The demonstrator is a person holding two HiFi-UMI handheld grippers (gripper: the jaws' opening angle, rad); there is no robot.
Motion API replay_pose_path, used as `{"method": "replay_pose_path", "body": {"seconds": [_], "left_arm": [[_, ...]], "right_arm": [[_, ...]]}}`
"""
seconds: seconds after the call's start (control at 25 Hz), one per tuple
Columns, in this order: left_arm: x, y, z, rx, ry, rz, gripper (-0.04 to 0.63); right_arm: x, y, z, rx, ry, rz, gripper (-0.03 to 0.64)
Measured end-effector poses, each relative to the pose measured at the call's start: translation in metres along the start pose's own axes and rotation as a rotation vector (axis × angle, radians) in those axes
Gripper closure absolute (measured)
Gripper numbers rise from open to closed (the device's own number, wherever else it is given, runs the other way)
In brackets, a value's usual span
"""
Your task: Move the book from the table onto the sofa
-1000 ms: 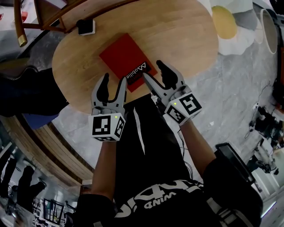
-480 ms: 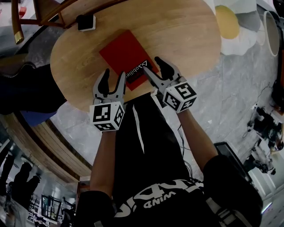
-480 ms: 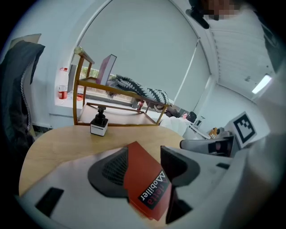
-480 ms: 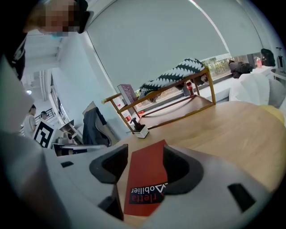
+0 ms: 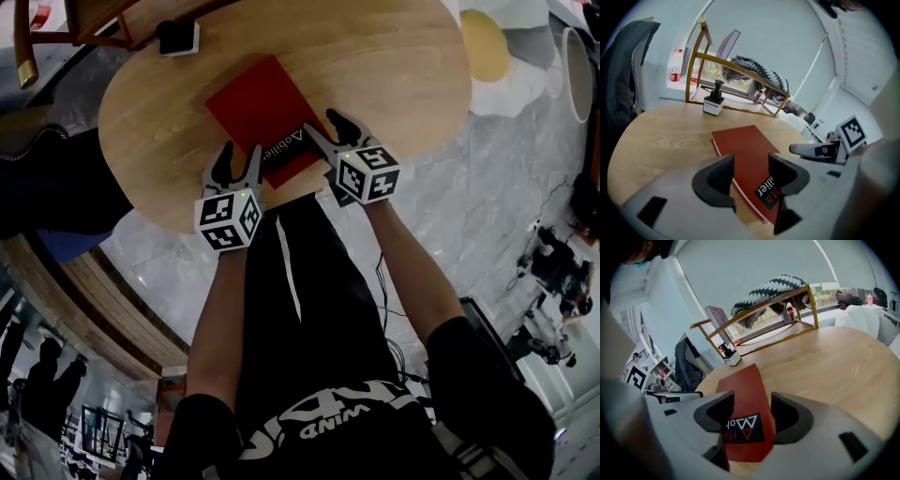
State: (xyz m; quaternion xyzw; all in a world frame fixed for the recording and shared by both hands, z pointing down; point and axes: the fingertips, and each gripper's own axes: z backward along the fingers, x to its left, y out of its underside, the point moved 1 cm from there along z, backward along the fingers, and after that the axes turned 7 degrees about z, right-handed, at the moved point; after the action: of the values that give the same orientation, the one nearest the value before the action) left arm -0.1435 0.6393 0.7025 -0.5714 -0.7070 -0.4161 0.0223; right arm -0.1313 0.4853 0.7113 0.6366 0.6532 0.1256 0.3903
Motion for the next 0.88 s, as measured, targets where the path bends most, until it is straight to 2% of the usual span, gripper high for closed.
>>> {"method": "replay_pose_path", "body": {"seconds": [0.2, 0.48, 0.68, 0.88], "left_arm": [[0.013, 0.024, -0.013, 0.059, -0.024, 0.007, 0.38], [0.024, 0.053, -0.024, 0.116, -0.015, 0.068, 0.381], [0.026, 0.056, -0.027, 0.116, 0.011, 0.107, 0.382], [0.024, 0.053, -0.029, 0.129, 0.03, 0.113, 0.382]], "right_arm": [[-0.01, 0.02, -0.018, 0.073, -0.008, -0.016, 0.376], [-0.016, 0.034, -0.035, 0.149, -0.027, -0.007, 0.376], [-0.016, 0.034, -0.041, 0.152, -0.056, -0.014, 0.376], [-0.015, 0.035, -0.04, 0.151, -0.073, -0.032, 0.377]]}}
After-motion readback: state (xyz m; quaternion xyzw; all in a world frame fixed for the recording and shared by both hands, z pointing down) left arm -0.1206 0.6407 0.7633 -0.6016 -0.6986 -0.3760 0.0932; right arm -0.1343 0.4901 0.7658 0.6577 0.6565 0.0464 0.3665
